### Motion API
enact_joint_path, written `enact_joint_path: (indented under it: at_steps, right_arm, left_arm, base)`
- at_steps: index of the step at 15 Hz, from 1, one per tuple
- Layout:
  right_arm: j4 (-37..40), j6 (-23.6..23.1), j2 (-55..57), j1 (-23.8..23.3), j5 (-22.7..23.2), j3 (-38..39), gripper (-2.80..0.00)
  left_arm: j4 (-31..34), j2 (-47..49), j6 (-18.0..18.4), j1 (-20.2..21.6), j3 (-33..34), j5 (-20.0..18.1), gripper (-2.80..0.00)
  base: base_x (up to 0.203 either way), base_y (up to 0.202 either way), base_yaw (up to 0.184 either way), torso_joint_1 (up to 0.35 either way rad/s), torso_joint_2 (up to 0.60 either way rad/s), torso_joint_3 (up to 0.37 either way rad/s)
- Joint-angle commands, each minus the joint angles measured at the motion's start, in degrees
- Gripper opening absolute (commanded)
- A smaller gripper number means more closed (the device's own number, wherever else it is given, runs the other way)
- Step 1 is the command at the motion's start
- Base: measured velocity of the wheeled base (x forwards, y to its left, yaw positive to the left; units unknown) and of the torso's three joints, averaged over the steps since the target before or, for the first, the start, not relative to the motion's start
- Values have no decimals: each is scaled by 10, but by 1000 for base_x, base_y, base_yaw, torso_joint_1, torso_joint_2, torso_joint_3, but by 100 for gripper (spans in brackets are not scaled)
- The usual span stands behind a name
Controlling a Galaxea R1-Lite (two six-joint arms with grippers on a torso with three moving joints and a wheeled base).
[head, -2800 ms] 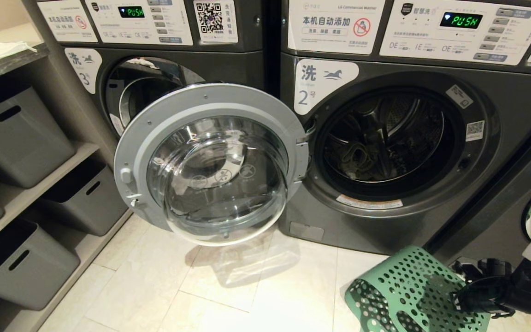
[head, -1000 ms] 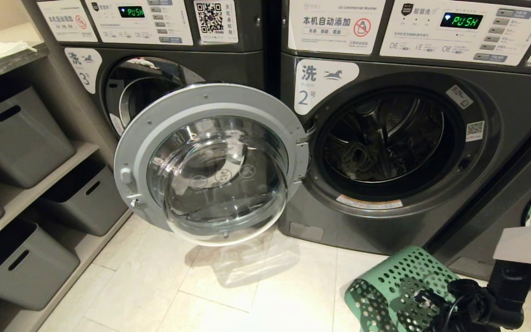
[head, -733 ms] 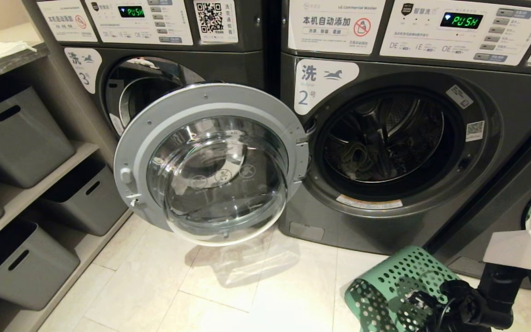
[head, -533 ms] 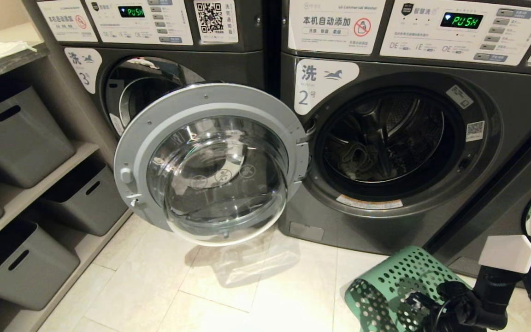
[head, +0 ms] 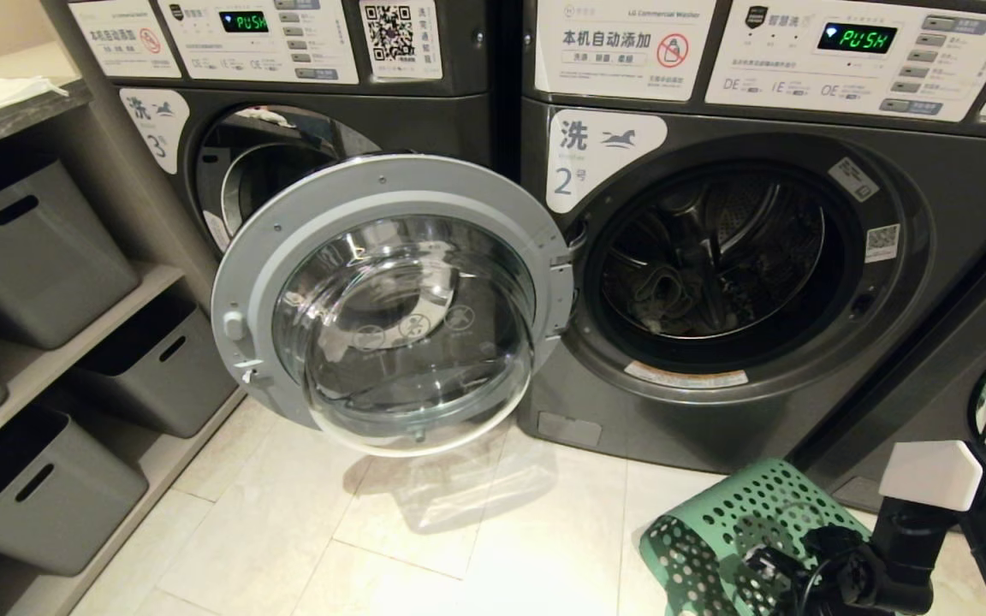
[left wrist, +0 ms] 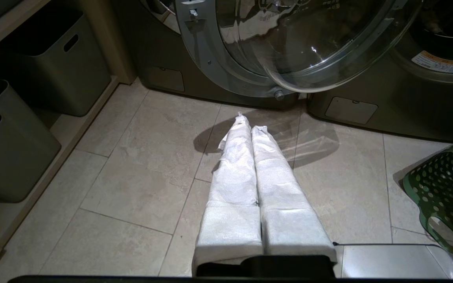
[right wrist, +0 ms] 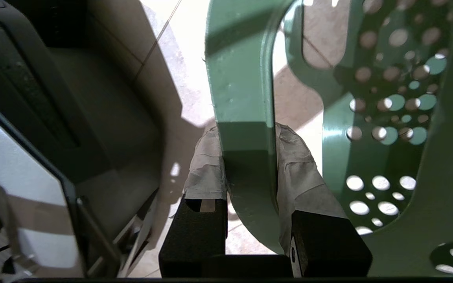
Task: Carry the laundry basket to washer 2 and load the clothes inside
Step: Close the washing machine door with the left hand
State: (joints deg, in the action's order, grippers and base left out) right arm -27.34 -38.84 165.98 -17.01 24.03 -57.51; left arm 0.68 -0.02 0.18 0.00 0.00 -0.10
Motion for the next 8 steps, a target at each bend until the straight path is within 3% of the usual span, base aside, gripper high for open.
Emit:
enact_joint_path:
  at_steps: [1,5,8]
  right_arm:
    - [8,0,-17,-1,2,8,-280]
    - [116,52,-116,-6,7,37,-280]
    - [133,71,-179,-33,14,73,-280]
  left_arm:
    - [0,-1,0,0,1,0,-280]
    - [0,-1,0,0,1,0,-280]
    - [0,-1,0,0,1,0,-280]
  base:
    - [0,0,0,0,0,0]
    - [0,0,0,0,0,0]
    - [0,0,0,0,0,0]
